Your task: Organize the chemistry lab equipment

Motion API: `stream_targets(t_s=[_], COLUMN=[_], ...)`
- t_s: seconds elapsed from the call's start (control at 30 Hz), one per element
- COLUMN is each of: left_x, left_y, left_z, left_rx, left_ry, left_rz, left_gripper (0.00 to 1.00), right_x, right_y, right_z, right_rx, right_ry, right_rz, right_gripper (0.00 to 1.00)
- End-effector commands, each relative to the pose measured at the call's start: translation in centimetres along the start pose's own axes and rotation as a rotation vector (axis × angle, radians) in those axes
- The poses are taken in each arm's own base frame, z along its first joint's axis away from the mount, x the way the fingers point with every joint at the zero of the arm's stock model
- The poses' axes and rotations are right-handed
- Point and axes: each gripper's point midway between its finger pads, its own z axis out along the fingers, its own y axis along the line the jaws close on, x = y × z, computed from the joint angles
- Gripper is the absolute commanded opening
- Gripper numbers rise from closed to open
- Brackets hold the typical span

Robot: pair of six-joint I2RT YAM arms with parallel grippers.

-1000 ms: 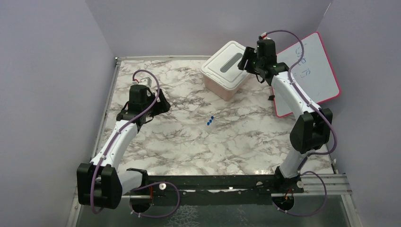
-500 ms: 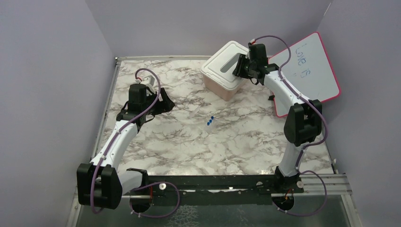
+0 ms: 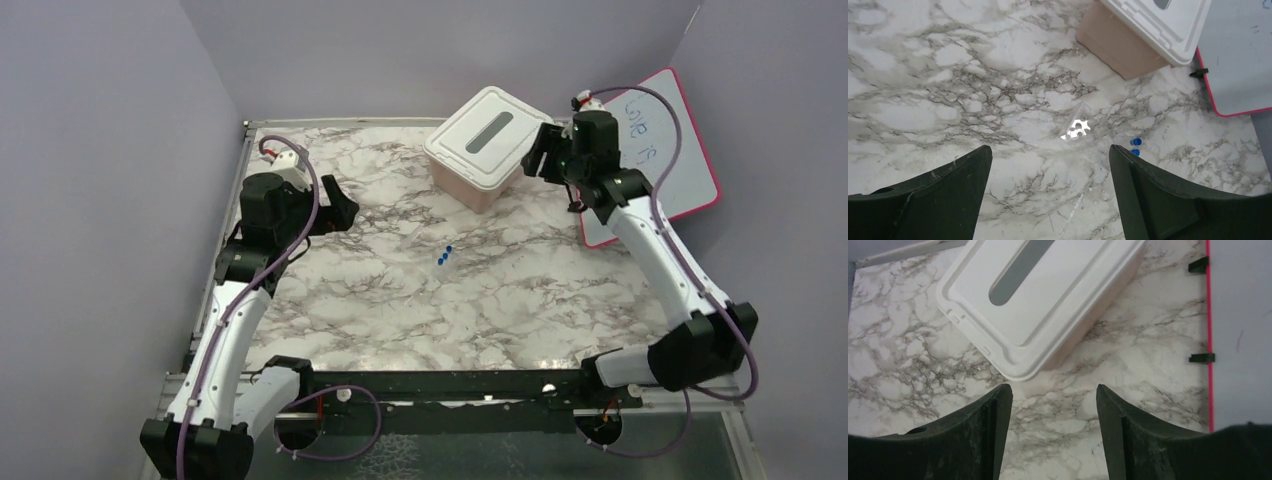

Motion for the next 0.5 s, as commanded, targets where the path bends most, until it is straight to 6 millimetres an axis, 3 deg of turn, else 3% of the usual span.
stream_targets(t_s=[0.0,0.13,0.3,0.47], left_x=[-3.5,-5.0,-5.6,-5.7], left_y=[0.1,0.0,0.8,1.1], left_z=[-4.0,-6.7,-9.4,-11.1], left_rx=[-0.094,-0.137,-0.218,-0.258], left_ry=[-0.119,-0.187,-0.238,-0.257], left_rz=[0.044,0.053,0.06,0.065], left_gripper=[0.92,0.99,0.99,0.99], right_x=[2.8,4.6,4.6,4.4], right_y=[-3.3,-4.8,-6.0,-7.5], right_z=[-4.8,-10.0,-16.6,-21.2], right_rx=[0.115,0.137,0.149,0.185], right_ry=[0.018,0.001,-0.076,-0.158], right_rz=[-0.01,-0.005,0.005,0.011], right_gripper=[0.7,0.73,0.77,0.78])
